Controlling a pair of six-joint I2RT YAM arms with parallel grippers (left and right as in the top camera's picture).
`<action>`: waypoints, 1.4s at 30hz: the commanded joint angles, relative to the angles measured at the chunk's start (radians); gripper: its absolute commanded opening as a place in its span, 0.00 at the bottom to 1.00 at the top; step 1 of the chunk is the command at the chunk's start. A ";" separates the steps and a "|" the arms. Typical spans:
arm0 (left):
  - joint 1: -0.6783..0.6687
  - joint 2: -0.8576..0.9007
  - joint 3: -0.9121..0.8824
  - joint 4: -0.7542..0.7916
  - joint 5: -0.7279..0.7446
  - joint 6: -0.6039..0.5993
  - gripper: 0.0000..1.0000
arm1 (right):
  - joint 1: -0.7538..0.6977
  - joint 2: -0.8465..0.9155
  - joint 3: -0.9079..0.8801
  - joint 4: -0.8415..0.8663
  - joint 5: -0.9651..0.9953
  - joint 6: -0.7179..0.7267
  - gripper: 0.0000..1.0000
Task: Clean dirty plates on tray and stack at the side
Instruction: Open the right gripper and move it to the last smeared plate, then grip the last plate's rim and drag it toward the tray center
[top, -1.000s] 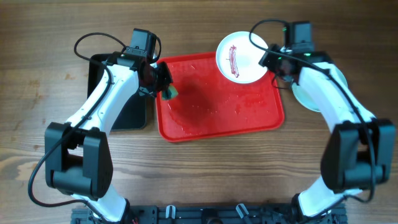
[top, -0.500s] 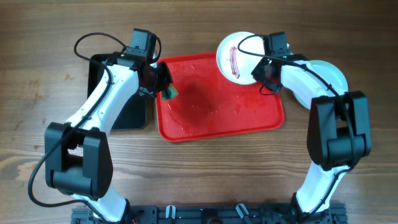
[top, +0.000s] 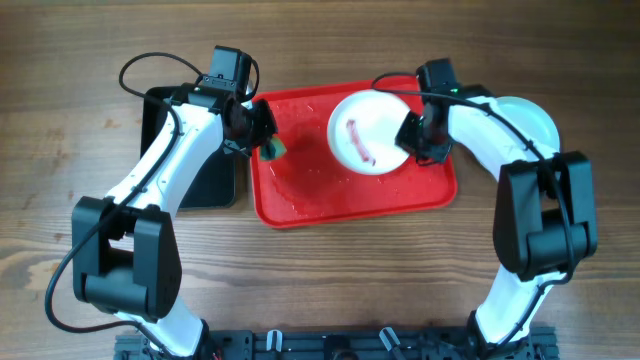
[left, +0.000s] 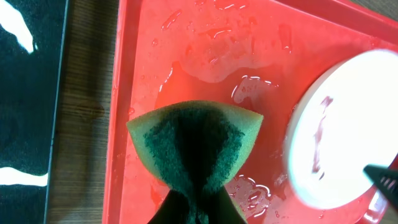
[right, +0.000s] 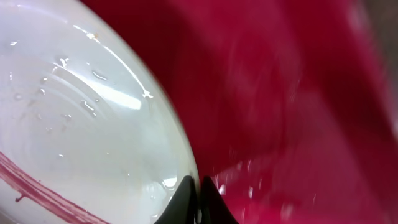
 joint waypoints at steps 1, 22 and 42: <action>0.000 -0.011 0.014 0.003 -0.013 0.015 0.04 | 0.054 -0.066 -0.002 -0.077 -0.072 -0.125 0.12; 0.000 -0.011 0.014 -0.005 -0.013 0.015 0.04 | 0.077 -0.018 -0.002 0.260 0.056 -0.722 0.55; 0.000 -0.011 0.014 -0.010 -0.013 0.015 0.04 | 0.064 0.064 0.034 0.080 0.055 -0.528 0.04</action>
